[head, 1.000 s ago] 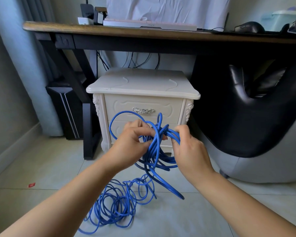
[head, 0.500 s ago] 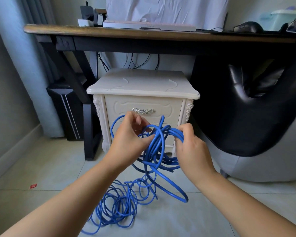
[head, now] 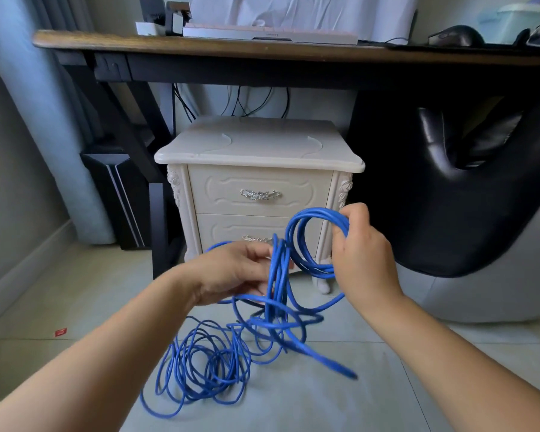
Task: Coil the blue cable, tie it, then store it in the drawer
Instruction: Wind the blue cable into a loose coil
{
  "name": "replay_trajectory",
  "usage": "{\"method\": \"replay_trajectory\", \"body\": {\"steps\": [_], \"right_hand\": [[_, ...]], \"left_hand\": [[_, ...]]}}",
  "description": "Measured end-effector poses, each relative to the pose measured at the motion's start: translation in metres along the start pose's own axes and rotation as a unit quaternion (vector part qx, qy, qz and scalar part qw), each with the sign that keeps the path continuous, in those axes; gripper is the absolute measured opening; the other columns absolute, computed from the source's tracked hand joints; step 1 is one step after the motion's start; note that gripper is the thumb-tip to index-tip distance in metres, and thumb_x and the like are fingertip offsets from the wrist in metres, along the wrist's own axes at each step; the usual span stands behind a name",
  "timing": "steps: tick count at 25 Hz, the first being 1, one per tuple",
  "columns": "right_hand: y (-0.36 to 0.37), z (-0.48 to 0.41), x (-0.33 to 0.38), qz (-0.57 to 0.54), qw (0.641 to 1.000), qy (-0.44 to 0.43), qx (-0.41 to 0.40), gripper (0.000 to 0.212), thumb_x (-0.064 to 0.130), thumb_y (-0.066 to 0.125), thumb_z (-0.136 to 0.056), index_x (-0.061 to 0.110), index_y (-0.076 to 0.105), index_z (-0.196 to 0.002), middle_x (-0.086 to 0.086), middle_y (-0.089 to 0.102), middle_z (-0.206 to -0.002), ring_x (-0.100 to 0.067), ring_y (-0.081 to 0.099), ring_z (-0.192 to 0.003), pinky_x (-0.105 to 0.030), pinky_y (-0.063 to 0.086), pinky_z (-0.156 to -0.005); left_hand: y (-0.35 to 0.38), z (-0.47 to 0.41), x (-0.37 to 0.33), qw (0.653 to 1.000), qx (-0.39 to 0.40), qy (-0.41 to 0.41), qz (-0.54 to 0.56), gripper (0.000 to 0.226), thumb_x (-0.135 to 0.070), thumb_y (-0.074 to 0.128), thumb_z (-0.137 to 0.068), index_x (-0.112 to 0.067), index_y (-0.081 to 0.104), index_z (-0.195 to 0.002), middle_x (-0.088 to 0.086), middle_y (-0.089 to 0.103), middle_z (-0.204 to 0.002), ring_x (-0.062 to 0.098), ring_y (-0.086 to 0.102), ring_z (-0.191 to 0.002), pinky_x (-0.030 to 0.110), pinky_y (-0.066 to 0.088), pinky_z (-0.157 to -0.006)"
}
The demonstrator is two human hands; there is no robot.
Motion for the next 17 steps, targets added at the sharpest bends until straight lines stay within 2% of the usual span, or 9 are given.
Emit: {"method": "replay_trajectory", "body": {"steps": [1,2,4,6,7,10,13,15,17], "right_hand": [[0.000,0.000,0.001,-0.001,1.000,-0.004,-0.001,0.012,0.009,0.044,-0.098,0.003,0.048,-0.108,-0.018,0.058,-0.072,-0.040,0.057,-0.068,-0.047,0.046,-0.058],[0.000,0.000,0.001,-0.004,1.000,-0.006,-0.003,0.012,0.010,0.044,-0.098,0.004,0.048,-0.108,-0.018,0.058,-0.072,-0.040,0.057,-0.068,-0.046,0.046,-0.058],[-0.002,-0.002,-0.001,-0.020,1.000,-0.008,-0.016,0.011,0.010,0.045,-0.099,0.004,0.048,-0.108,-0.016,0.058,-0.071,-0.038,0.056,-0.067,-0.047,0.046,-0.058],[-0.007,-0.003,-0.002,-0.037,0.999,-0.013,-0.031,0.010,0.011,0.045,-0.099,0.005,0.048,-0.107,-0.013,0.055,-0.068,-0.035,0.055,-0.064,-0.048,0.046,-0.056],[-0.010,-0.003,-0.002,-0.048,0.998,-0.016,-0.035,0.009,0.011,0.045,-0.099,0.006,0.048,-0.106,-0.012,0.054,-0.068,-0.034,0.054,-0.063,-0.049,0.046,-0.056],[-0.009,0.000,0.004,-0.068,0.997,-0.027,0.004,0.005,0.015,0.045,-0.099,0.011,0.047,-0.102,-0.013,0.057,-0.070,-0.035,0.054,-0.065,-0.050,0.047,-0.059],[0.000,0.006,0.012,-0.049,0.997,-0.035,0.052,0.005,0.015,0.047,-0.099,0.012,0.047,-0.102,-0.011,0.056,-0.073,-0.041,0.055,-0.073,-0.046,0.045,-0.063],[0.009,0.011,0.018,-0.038,0.996,-0.052,0.067,0.008,0.013,0.049,-0.098,0.011,0.049,-0.106,-0.005,0.052,-0.072,-0.040,0.054,-0.074,-0.041,0.038,-0.060],[0.023,0.017,0.020,-0.035,0.993,-0.049,0.103,0.011,0.014,0.048,-0.099,0.012,0.048,-0.109,-0.002,0.050,-0.072,-0.036,0.052,-0.072,-0.036,0.032,-0.059]], "left_hand": [[0.005,-0.003,0.002,1.000,-0.016,0.005,-0.017,0.008,-0.008,0.065,-0.086,-0.011,0.072,-0.086,0.012,0.068,-0.075,0.009,0.057,-0.045,0.015,0.045,-0.041],[0.009,-0.007,0.002,0.999,-0.039,0.018,-0.020,0.012,-0.011,0.064,-0.088,-0.011,0.072,-0.079,0.011,0.068,-0.069,0.008,0.052,-0.039,0.015,0.041,-0.038],[0.012,-0.009,-0.004,0.995,-0.079,0.048,0.048,0.014,-0.010,0.061,-0.090,-0.008,0.070,-0.079,0.007,0.066,-0.065,0.009,0.054,-0.041,0.018,0.046,-0.042],[0.005,-0.008,-0.010,0.980,-0.090,0.080,0.157,0.009,-0.009,0.063,-0.082,-0.003,0.069,-0.085,0.008,0.065,-0.069,0.014,0.062,-0.053,0.022,0.055,-0.053],[0.000,-0.007,-0.011,0.973,-0.097,0.088,0.190,0.015,-0.012,0.066,-0.077,-0.001,0.070,-0.087,0.011,0.067,-0.074,0.016,0.066,-0.059,0.023,0.057,-0.057],[-0.014,-0.007,-0.009,0.972,-0.134,0.101,0.164,0.026,-0.022,0.070,-0.071,-0.004,0.076,-0.090,0.021,0.070,-0.104,0.024,0.070,-0.084,0.030,0.061,-0.073],[-0.006,-0.003,-0.018,0.982,-0.088,0.128,0.108,0.031,-0.025,0.067,-0.077,-0.006,0.075,-0.101,0.016,0.071,-0.115,0.026,0.068,-0.106,0.034,0.056,-0.093],[-0.001,-0.001,-0.023,0.985,-0.075,0.137,0.066,0.025,-0.026,0.065,-0.079,-0.011,0.074,-0.096,0.011,0.074,-0.101,0.020,0.071,-0.096,0.032,0.057,-0.087],[0.008,0.003,-0.030,0.986,-0.078,0.147,-0.015,0.013,-0.030,0.061,-0.088,-0.023,0.071,-0.084,0.002,0.068,-0.077,0.013,0.065,-0.072,0.025,0.053,-0.070]]}}
Point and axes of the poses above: each hand's wrist, its own z-axis away from the middle knuckle, its own y-axis out of the palm, x = y × z, the point moved 8 cm from there along -z, towards the middle knuckle
